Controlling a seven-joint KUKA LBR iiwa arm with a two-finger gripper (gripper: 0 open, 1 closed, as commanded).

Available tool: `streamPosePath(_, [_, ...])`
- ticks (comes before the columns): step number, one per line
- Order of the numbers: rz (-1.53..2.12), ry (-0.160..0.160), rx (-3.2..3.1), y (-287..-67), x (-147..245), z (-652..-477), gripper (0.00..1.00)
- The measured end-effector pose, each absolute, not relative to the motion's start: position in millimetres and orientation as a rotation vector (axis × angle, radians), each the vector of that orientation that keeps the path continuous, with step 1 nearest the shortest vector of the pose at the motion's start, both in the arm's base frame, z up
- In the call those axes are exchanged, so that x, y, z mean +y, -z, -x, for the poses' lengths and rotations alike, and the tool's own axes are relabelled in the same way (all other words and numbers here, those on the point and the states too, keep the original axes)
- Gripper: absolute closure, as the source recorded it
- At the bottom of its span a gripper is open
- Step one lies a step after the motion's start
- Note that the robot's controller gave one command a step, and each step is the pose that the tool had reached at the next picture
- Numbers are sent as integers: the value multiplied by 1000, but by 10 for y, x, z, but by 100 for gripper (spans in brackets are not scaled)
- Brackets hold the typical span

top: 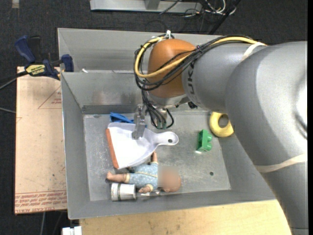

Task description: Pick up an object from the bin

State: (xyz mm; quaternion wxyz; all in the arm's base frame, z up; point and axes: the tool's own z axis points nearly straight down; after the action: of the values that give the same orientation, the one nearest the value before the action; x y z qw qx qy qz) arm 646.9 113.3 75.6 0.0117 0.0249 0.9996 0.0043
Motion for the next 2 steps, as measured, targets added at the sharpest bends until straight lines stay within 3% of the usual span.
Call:
streamPosePath(1, [-78,-14,3117,-756,1132,-6469,100])
streamPosePath(2, [-120,-12,3122,-1614,1103,-6478,0])
